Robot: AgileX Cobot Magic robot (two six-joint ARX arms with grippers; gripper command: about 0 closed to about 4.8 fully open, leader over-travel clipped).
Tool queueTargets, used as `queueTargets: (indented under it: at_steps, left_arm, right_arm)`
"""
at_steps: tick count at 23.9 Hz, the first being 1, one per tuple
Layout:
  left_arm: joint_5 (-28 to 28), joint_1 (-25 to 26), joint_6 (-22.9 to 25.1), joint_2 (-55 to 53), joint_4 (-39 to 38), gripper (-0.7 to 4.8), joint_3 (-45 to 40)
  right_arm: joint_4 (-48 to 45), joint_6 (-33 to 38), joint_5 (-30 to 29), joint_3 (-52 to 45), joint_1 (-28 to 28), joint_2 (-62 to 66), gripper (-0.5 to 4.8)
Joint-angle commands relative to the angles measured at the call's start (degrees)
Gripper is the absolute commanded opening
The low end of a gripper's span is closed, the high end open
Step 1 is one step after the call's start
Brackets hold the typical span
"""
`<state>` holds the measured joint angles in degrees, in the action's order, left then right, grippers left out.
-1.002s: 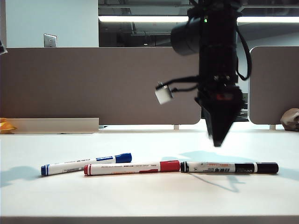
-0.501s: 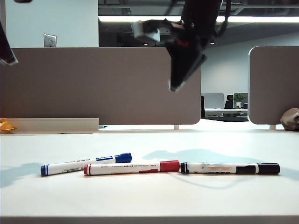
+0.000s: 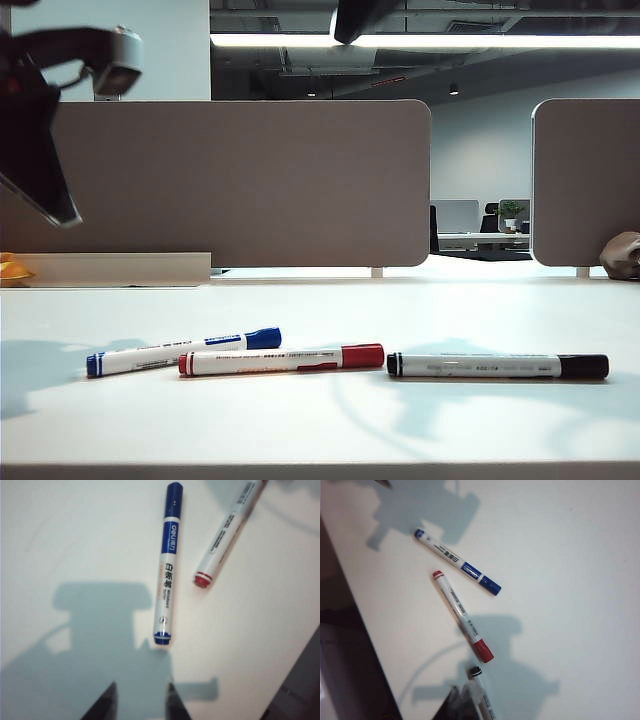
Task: Pick up the markers one by one and line them up horizontally in a straight line on the table.
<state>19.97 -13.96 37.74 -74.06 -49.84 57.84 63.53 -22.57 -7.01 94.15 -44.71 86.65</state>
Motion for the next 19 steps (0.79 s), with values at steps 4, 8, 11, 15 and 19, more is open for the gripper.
queueTargets:
  at_steps: [4, 8, 11, 15, 19]
  left_arm:
    - [0.0, -1.5, 6.0, -4.4, 4.7, 1.25, 0.7]
    - [-2.4, -2.8, 6.6, -6.8, 7.6, 1.25, 0.7]
    - [-2.2, -2.8, 6.6, -7.6, 7.3, 1.25, 0.7]
    - [-2.1, -2.8, 6.8, -7.6, 7.4, 1.25, 0.7]
    - [-1.9, -2.8, 8.4, -8.0, 9.7, 1.25, 0.6]
  right_arm:
    - [3.8, 2.6, -0.1, 0.3, -2.9, -5.5, -0.02]
    - [7.7, 3.1, -0.6, 0.2, -3.0, -5.9, -0.02]
    - [9.1, 3.0, -0.5, -3.6, -2.8, -5.8, -0.02]
    - [6.8, 3.0, -0.7, -10.6, -1.7, -5.5, -0.02]
    - [5.4, 3.2, -0.9, -14.9, -2.7, -5.5, -0.02]
